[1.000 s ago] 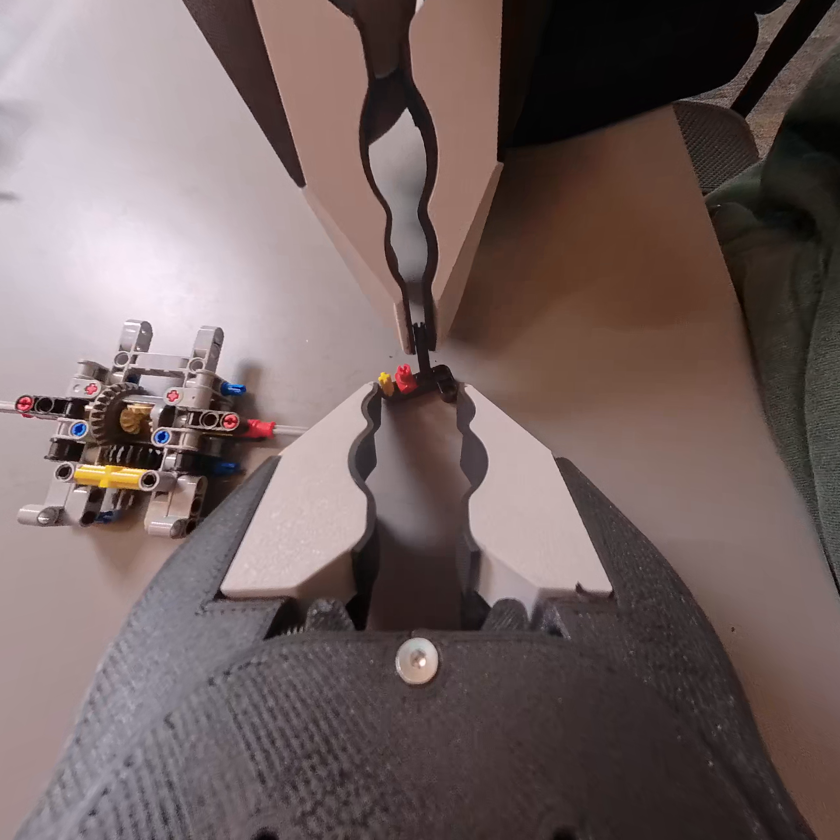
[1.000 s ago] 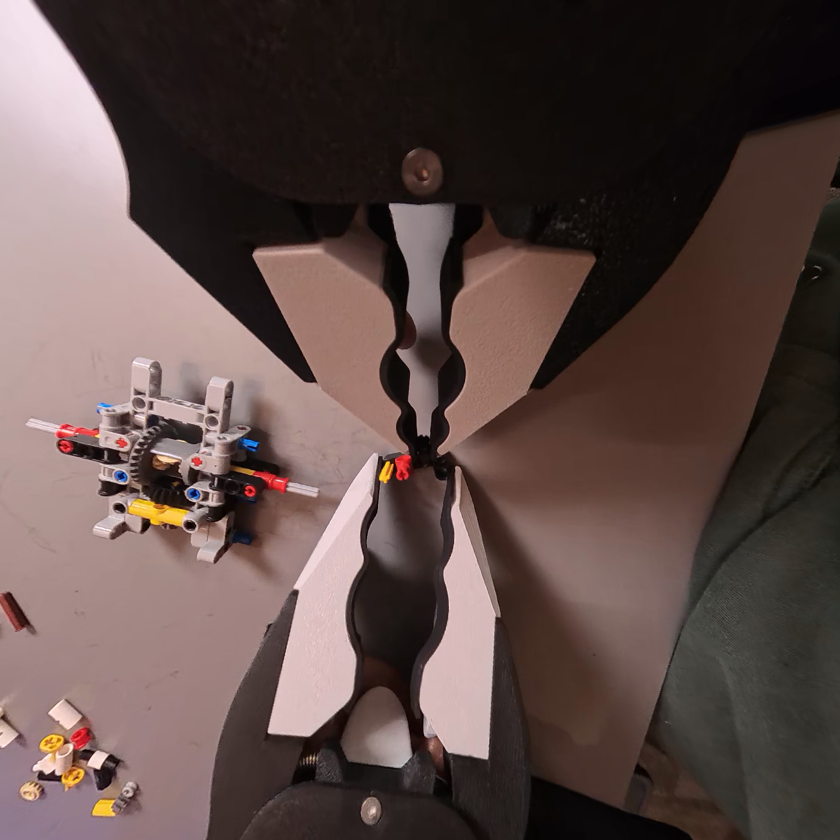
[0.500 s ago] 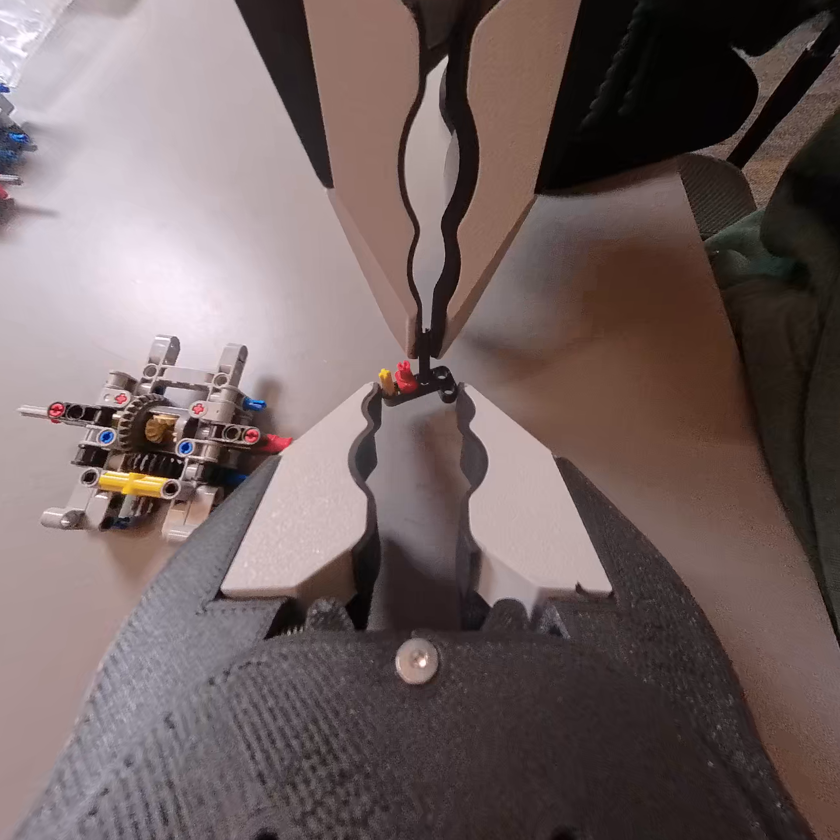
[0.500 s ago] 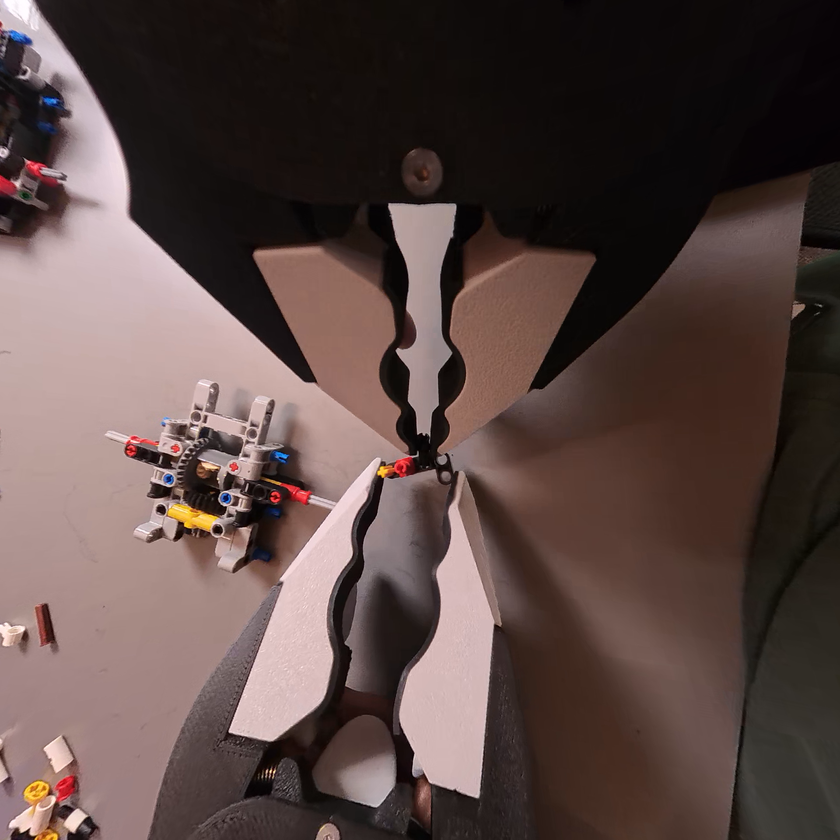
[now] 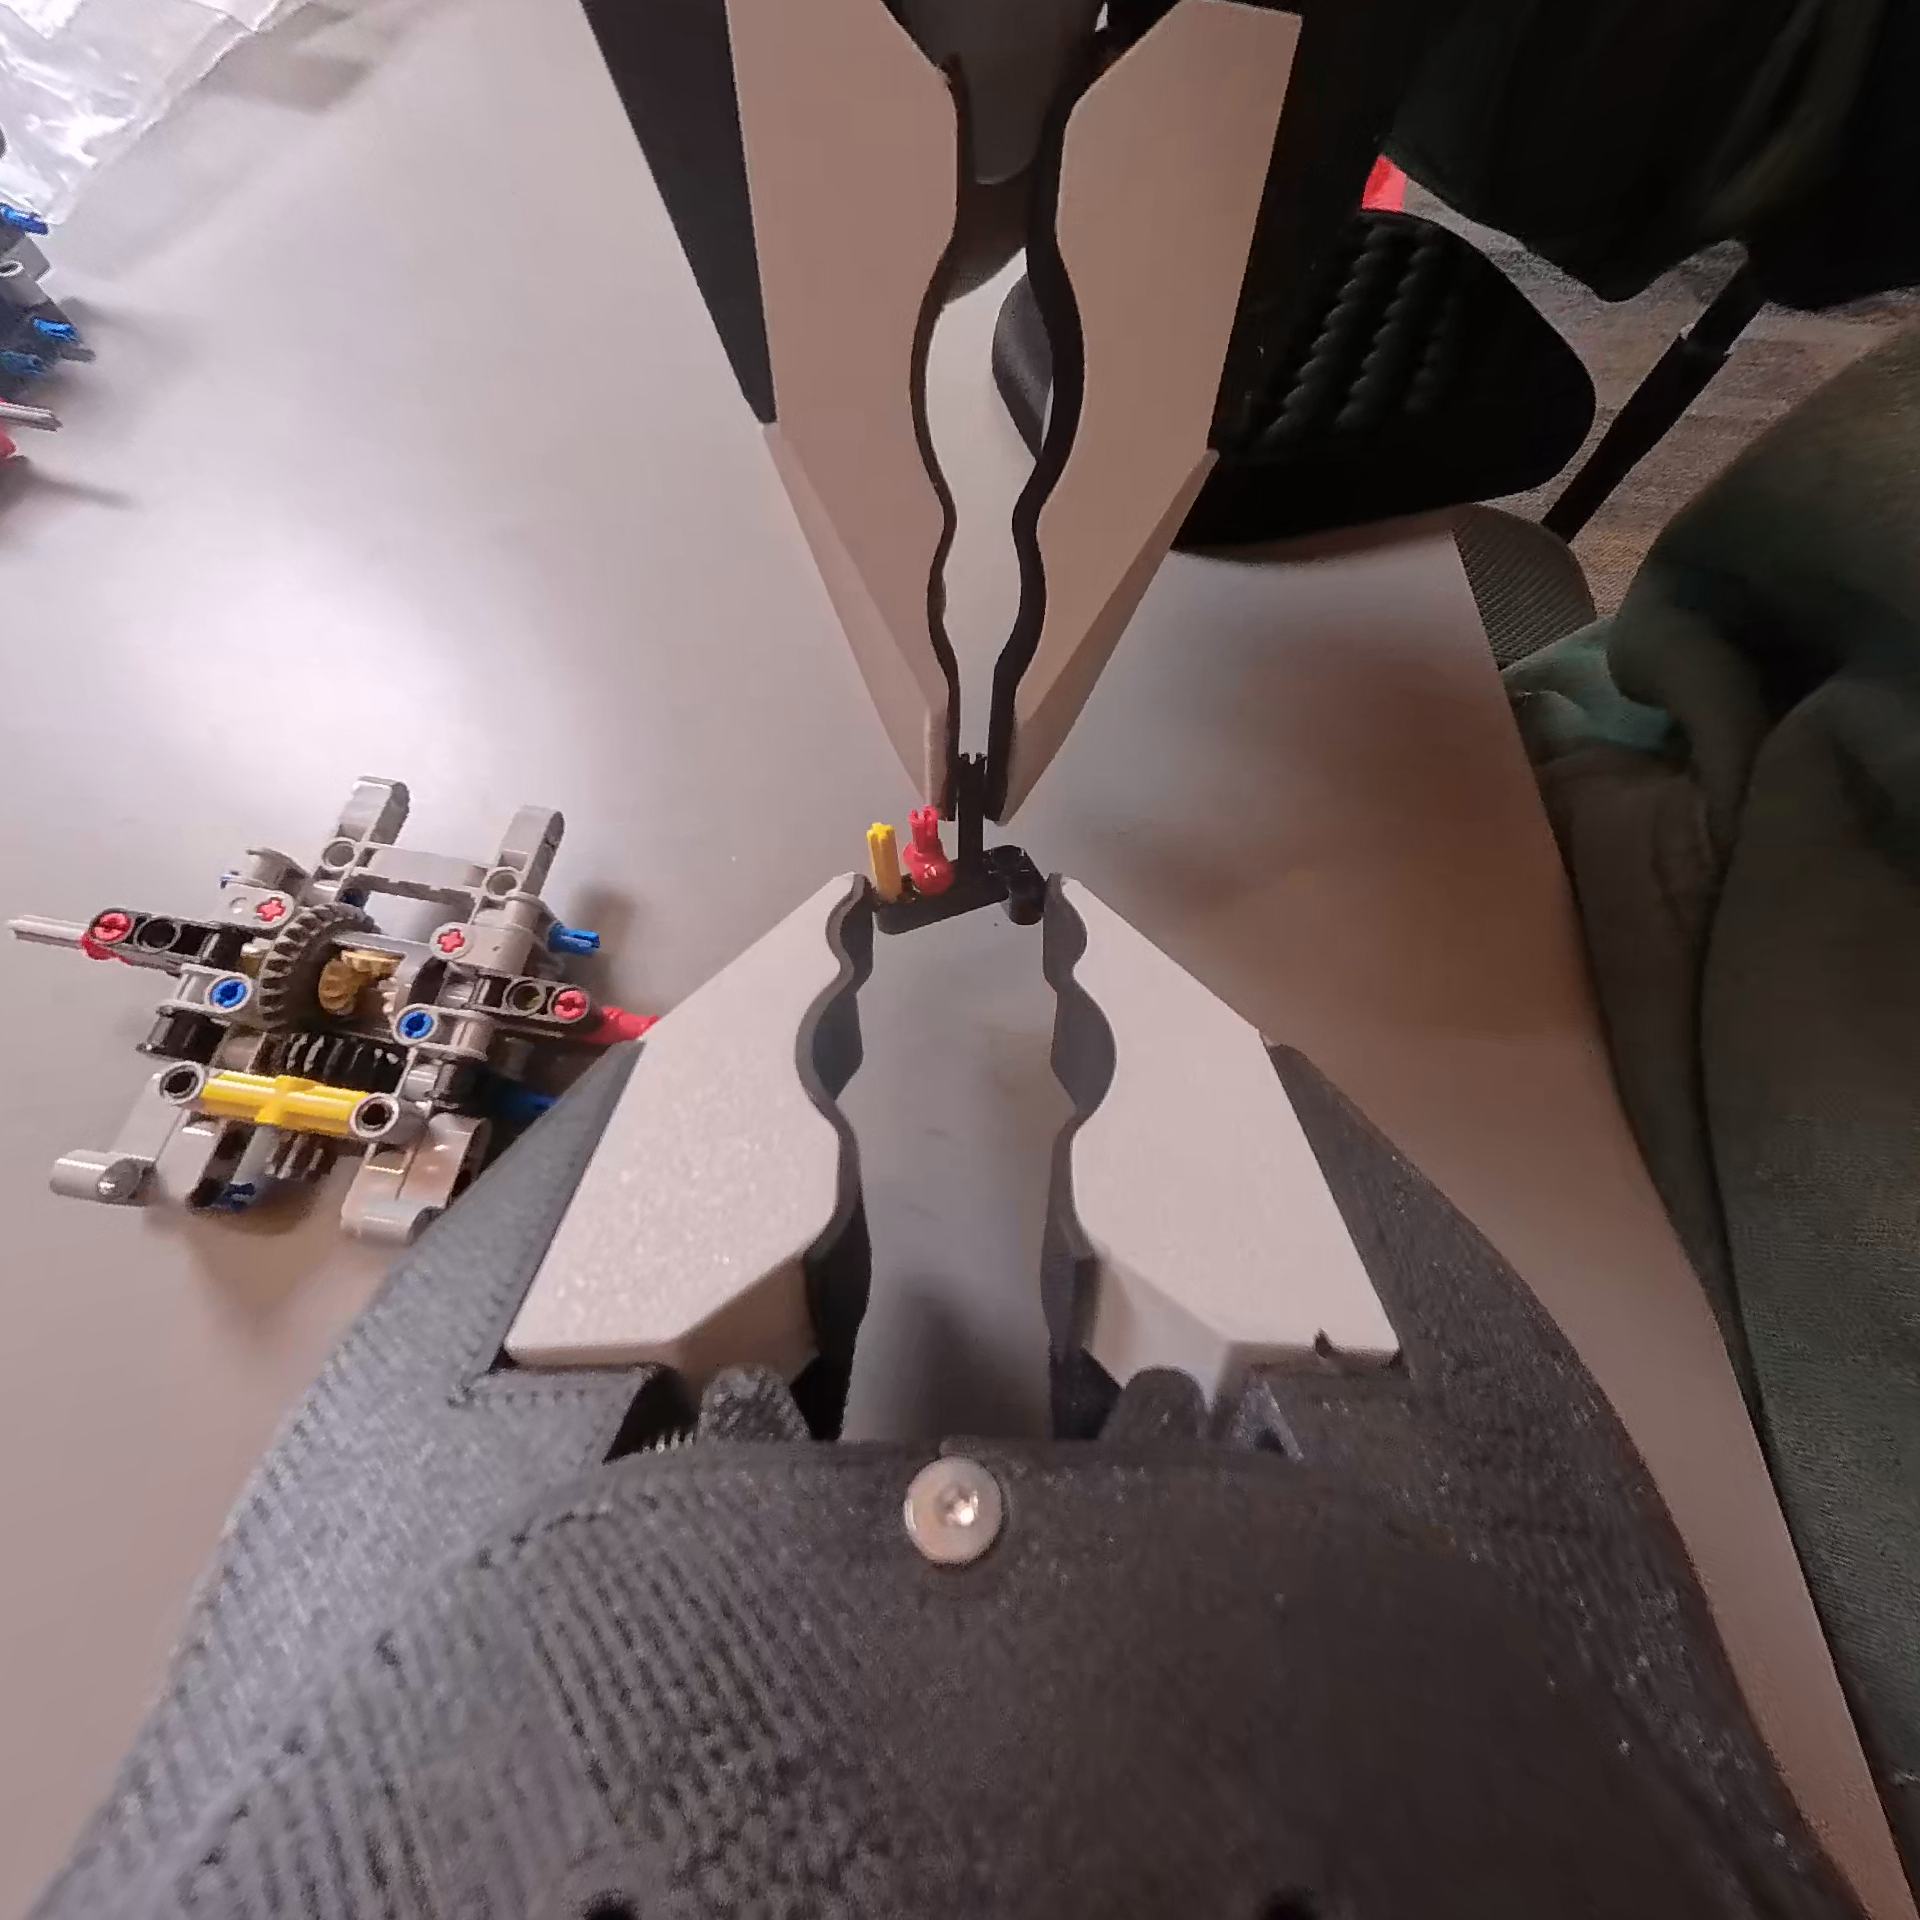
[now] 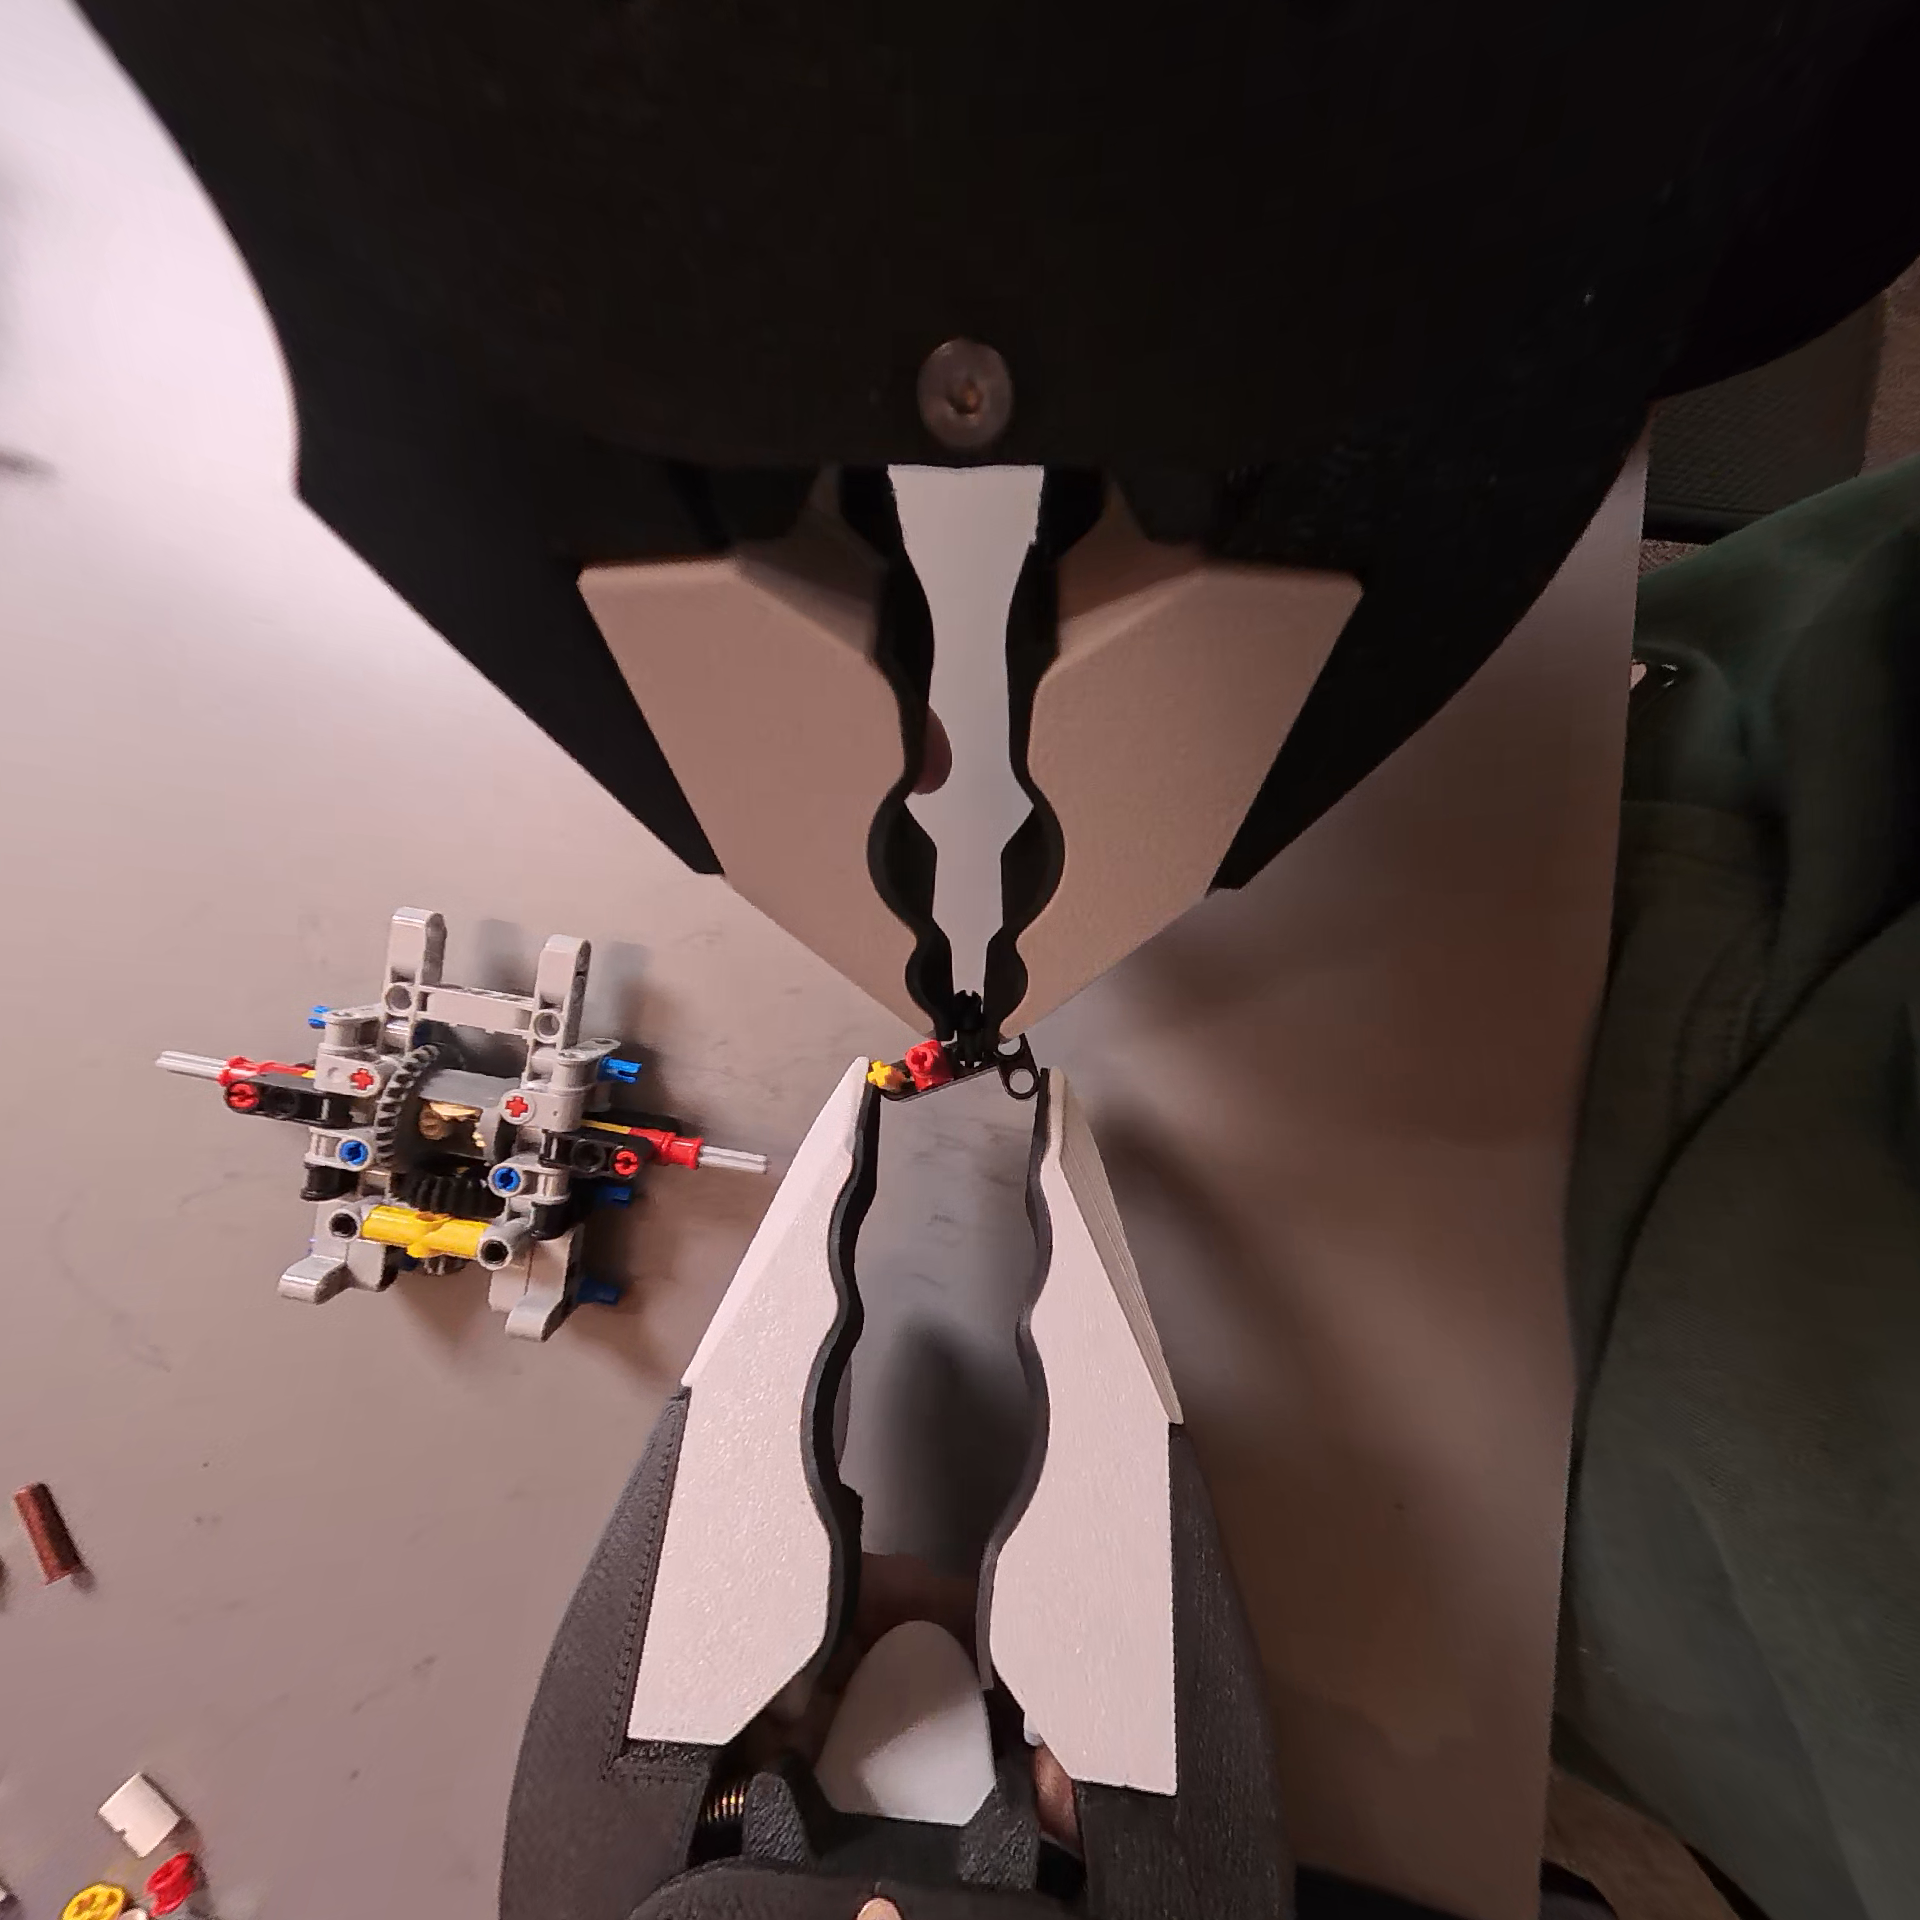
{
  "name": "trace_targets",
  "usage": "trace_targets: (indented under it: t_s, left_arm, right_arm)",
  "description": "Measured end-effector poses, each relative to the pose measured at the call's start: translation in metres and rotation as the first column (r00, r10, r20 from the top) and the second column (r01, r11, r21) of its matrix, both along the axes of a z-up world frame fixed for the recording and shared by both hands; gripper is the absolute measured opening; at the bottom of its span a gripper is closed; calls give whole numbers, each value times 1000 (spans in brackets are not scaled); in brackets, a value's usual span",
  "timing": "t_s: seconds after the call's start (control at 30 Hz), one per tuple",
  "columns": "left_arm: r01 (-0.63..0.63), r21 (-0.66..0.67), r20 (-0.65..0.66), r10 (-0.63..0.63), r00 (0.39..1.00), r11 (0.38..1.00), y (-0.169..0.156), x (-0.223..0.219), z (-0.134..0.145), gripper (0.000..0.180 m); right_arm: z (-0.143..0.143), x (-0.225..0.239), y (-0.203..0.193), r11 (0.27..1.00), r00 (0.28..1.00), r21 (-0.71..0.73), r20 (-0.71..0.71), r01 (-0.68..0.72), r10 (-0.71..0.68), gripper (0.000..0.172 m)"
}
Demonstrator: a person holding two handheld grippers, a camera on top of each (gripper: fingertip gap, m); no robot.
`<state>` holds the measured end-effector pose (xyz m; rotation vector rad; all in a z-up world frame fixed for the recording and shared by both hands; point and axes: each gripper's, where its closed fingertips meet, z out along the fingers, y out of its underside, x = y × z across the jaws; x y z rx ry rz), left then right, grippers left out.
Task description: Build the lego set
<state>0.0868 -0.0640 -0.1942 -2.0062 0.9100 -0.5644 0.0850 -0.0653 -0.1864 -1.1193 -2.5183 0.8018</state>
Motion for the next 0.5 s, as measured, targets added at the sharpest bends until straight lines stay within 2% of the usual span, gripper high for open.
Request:
trace_targets:
  t_s: [0.03, 0.2, 0.37, 0.43, 0.5]
  left_arm:
    - [1, 2, -4, -1, 1000, 1000, 0, 0, 0, 32]
    - [-12, -17, -62, 11, 998, 1000, 1, -5, -13, 32]
    - [-17, -22, -125, 14, 992, 1000, 3, -7, -23, 32]
    - [-31, -5, -108, 31, 994, 999, 5, -9, -19, 39]
    - [-41, 38, -26, 42, 999, 998, 6, -11, -2, 36]
  right_arm:
    - [0, 0, 0, 1000, 1000, -6, -5, 1, -1, 3]
    - [10, 0, 1, 996, 997, -86, -71, 0, -6, 3]
    - [36, -10, -2, 956, 967, -292, -246, -18, -57, 4]
    - [43, -13, -2, 938, 951, -346, -298, -31, -79, 4]
    - [50, -17, -2, 923, 929, -382, -354, -41, -105, 4]
